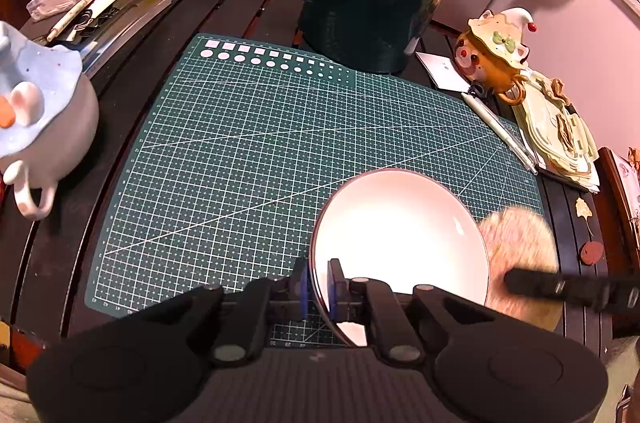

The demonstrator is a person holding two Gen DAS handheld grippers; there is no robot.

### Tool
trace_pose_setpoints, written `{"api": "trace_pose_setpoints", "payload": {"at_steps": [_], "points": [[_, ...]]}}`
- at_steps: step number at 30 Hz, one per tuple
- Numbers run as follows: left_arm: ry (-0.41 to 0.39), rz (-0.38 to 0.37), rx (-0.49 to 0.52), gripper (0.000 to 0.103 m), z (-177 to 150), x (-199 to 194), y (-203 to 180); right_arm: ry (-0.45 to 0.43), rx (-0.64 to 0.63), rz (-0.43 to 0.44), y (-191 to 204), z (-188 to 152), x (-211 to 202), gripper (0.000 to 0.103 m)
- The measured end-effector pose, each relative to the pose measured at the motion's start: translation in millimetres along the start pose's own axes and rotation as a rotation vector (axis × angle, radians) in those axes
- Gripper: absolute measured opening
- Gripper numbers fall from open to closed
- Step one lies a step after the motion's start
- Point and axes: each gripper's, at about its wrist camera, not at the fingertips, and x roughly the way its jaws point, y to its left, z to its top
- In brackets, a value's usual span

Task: Clean bowl
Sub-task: 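Scrub the bowl's outer wall with the sponge while the left tool holds the bowl tilted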

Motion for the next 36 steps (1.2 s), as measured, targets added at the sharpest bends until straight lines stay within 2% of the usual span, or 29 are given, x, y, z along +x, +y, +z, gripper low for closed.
{"api": "trace_pose_setpoints", "payload": {"at_steps": [3,10,15,23,30,36], "points": [[0.001,0.0,0.0,0.008,0.1,0.0,0.1,0.026,0.009,0.012,-3.6,-2.0,3.7,0.011],[0.003,-0.003,0.001,0.008,-0.1,-0.1,-0.2,-0.011,0.057,0.032,-9.0,6.1,2.4,0.011],[0.001,0.0,0.002,0.008,-0.6,-0.4,-0.3,0.027,-0.014,0.034,-1.8,-6.8,-2.7,0.011],[0.005,-0.009,-0.008,0.01,-0.5,0.0,-0.4,-0.017,0.015,0.014,-5.5,2.5,-2.7,0.01],[0.006,-0.014,-0.015,0.01,-0.3,0.0,0.2,0.07,-0.069,-0.005,2.0,-10.5,10.1,0.01],[0.005,-0.013,-0.012,0.01,-0.5,0.1,-0.3,-0.016,0.009,0.007,-11.5,0.9,-1.2,0.01]]}}
